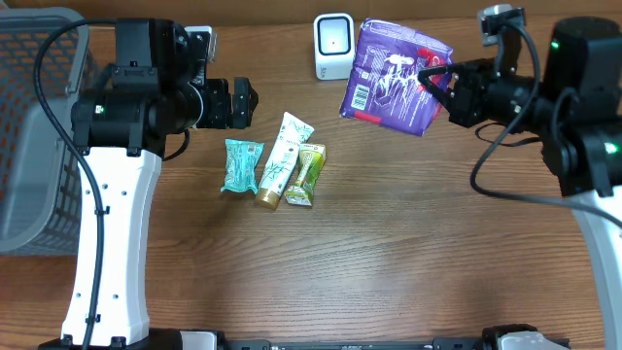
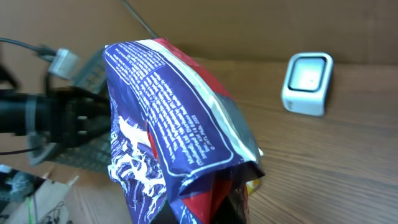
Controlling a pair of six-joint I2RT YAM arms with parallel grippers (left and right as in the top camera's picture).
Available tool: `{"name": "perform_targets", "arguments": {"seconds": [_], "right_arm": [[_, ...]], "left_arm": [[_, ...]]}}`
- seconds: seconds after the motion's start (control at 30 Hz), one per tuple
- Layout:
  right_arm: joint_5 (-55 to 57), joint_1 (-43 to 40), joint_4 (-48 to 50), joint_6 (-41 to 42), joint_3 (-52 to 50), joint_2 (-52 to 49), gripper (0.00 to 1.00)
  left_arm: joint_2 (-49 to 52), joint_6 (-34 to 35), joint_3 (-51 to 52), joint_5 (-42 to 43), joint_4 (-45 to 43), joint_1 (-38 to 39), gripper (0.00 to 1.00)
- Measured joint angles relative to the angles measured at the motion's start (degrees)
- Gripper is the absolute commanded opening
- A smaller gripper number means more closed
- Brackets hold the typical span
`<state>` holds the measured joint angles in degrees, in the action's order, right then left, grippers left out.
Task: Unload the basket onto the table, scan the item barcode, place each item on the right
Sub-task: 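Lift the purple pad pack with the right gripper toward the scanner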
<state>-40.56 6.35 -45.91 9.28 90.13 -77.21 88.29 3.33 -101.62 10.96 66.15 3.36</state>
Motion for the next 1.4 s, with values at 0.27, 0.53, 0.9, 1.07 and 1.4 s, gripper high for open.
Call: {"name": "perform_targets", "arguments": {"seconds": [0.27, 0.53, 0.9, 1.07, 1.4], "right_arm": [[19.45, 7.45, 1.75, 2.49, 0.11, -2.36, 0.04], [55.32, 18.99, 25.24, -11.58, 0.13, -17.00, 0.04], [67.17, 22.10, 55.12, -49.11, 0.26, -33.57, 0.04], [69.90, 24.11, 69.26, -64.19, 0.37, -41.55, 0.04], [71.06, 25.35, 80.91, -84.17, 0.48, -52.52, 0.04]], "left_arm": [[0.00, 0.00, 0.00, 0.00, 0.00, 0.00, 1.00], [0.00, 0.00, 0.00, 0.02, 0.00, 0.00, 1.00], [0.00, 0.00, 0.00, 0.04, 0.00, 0.00, 1.00], [0.00, 0.00, 0.00, 0.02, 0.00, 0.00, 1.00], [0.00, 0.00, 0.00, 0.02, 0.02, 0.00, 1.00]]}}
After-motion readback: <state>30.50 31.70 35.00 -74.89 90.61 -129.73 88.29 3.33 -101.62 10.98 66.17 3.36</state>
